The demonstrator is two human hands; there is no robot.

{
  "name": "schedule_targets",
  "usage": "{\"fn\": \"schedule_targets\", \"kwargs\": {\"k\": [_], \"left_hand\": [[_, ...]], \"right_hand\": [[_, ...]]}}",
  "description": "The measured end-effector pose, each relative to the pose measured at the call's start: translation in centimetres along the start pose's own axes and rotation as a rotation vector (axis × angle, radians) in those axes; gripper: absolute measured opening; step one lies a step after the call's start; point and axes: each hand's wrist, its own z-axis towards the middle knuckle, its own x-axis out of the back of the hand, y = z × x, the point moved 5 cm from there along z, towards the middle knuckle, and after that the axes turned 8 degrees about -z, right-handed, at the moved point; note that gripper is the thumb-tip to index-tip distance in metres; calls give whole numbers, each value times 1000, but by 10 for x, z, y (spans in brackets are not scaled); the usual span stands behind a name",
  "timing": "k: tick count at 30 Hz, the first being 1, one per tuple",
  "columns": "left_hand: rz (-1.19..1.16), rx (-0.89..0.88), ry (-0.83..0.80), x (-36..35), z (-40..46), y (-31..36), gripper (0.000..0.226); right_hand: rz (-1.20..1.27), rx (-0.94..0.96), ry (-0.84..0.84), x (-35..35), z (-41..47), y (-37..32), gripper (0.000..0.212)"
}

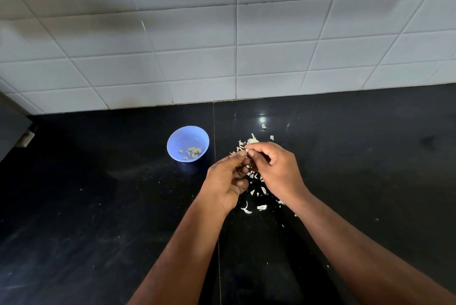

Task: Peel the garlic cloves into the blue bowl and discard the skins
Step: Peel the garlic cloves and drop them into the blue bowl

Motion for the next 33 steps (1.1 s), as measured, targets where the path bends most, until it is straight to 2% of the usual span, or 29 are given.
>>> {"fn": "schedule_targets", "kwargs": {"k": [6, 10, 13, 17, 24, 26, 29, 31, 33], "left_hand": [[115, -86, 38, -1, -3, 2, 13], [252, -160, 51, -2, -4, 4, 21], [331, -184, 54, -6, -9, 4, 24], [386, -208, 67, -10, -12, 2, 25], [393, -172, 69, -4, -15, -1, 21], [380, -177, 95, 2, -15, -1, 22], [392, -188, 106, 11, -15, 3, 15], [506, -199, 101, 15, -16, 9, 15], [715, -221, 97, 17, -15, 13, 24]], "right_hand": [[-171, 145, 23, 0, -5, -1, 21], [-164, 122, -3, -3, -7, 1, 22], [-42, -40, -40, -6, -11, 8, 23], [276, -345, -105, -15, -16, 16, 19], [778, -702, -25, -25, -25, 22, 16], [873, -743, -4, -24, -23, 25, 15], [840, -732, -8, -21, -22, 28, 15], [790, -708, -27, -21, -22, 29, 17], [741, -680, -50, -22, -22, 29, 19]]}}
